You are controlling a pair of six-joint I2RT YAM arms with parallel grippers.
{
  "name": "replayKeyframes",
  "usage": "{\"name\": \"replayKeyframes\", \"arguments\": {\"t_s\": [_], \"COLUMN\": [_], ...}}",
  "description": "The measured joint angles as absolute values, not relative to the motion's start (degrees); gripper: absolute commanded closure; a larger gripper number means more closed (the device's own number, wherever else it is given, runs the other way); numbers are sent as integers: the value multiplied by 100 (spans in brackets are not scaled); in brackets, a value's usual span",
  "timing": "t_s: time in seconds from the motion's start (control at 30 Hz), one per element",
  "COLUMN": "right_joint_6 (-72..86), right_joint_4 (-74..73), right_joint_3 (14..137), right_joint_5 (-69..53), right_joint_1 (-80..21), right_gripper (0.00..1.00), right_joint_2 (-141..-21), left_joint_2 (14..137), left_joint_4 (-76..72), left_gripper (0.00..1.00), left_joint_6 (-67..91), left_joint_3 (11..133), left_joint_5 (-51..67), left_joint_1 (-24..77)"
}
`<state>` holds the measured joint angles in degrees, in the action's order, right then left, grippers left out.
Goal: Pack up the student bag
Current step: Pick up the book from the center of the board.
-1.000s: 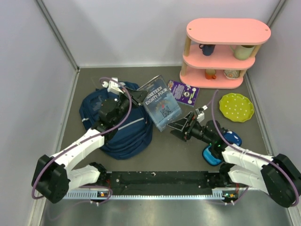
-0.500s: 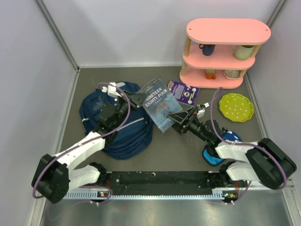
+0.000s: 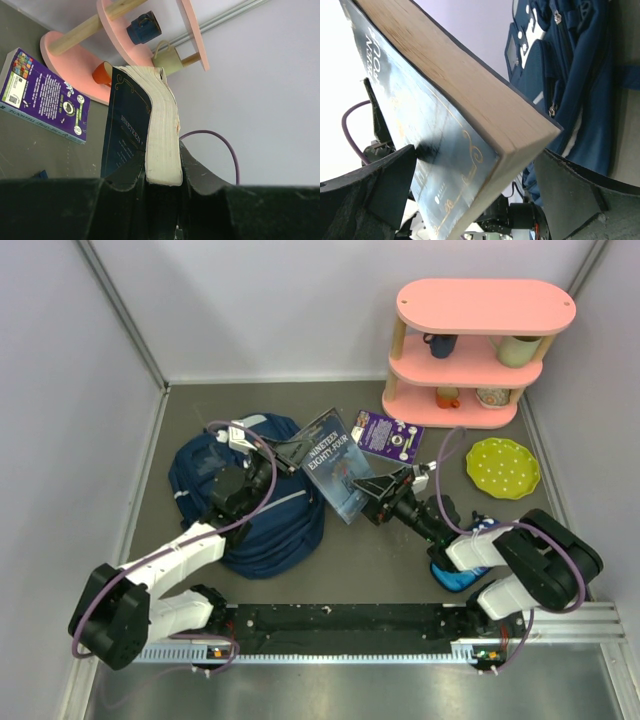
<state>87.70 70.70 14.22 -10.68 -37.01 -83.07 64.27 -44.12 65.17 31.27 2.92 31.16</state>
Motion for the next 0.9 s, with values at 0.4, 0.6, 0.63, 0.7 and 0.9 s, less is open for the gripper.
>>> {"name": "replayKeyframes", "arguments": {"t_s": [0.4,0.6,0.63,0.7,0.9], "right_joint_6": [8820,8849,8862,8864,8820], "right_joint_4": [7116,7118,7120,7175,7201], "right_joint_3": [1697,1695,1695,1695,1693], "right_joint_5": [-1031,-910,-888,-873,-998], "right_joint_1": [-3701,-3697,-3693,-3662,-3616], "right_gripper": [35,70,76,89,100], "right_joint_2": [-8385,-8381,-8374,-8361,-8309], "left_joint_2": [6429,6427,6425,6416,6160], "left_joint_4": [-4856,-4886,-4869,-4831,-4399], "left_gripper": [100,100,100,100,48], "left_joint_6": [6781,6777,6766,6757,6735], "left_joint_3": [2853,2751,2749,2733,2674], "left_joint_5": [158,10,-25,-64,-167], "left_joint_1": [3107,3072,3063,3037,3030]}}
